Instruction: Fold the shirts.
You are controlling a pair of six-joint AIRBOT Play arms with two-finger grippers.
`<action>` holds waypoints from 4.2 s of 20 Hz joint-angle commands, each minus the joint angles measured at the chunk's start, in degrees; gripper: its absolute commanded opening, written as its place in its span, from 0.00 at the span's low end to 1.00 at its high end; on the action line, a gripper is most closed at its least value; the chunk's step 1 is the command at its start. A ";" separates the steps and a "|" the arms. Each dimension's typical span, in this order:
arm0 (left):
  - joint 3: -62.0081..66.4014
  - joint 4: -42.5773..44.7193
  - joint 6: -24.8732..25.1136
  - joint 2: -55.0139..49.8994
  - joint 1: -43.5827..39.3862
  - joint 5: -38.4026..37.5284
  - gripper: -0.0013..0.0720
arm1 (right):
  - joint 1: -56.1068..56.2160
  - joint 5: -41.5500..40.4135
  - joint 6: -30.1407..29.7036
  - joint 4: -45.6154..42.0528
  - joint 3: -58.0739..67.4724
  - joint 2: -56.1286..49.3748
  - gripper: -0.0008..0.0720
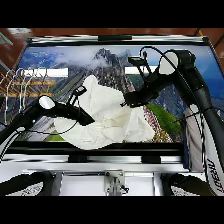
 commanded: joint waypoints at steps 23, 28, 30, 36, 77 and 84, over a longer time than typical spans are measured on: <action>4.28 -2.62 -10.78 2.34 3.58 -0.76 0.10 | 26.86 -14.45 58.77 -31.04 -23.39 2.69 0.91; 4.28 -2.64 -10.84 2.36 5.46 -0.76 0.10 | 24.96 -14.58 62.12 -34.05 -23.45 -4.07 0.90; 4.28 -2.64 -10.84 2.36 5.79 -0.79 0.10 | 23.45 -14.16 65.16 -37.42 -23.45 -5.62 0.89; 4.96 -3.23 -10.82 2.36 5.79 0.35 0.09 | 19.06 -14.82 60.63 -43.17 -23.37 -4.90 0.13; 13.14 13.81 -17.79 7.23 3.85 -20.63 0.97 | 9.92 1.18 17.00 -11.61 -13.92 11.52 0.13; 13.16 8.24 -7.72 -10.82 -4.52 -23.69 0.97 | 9.92 -0.07 17.86 -11.58 -13.92 11.52 0.13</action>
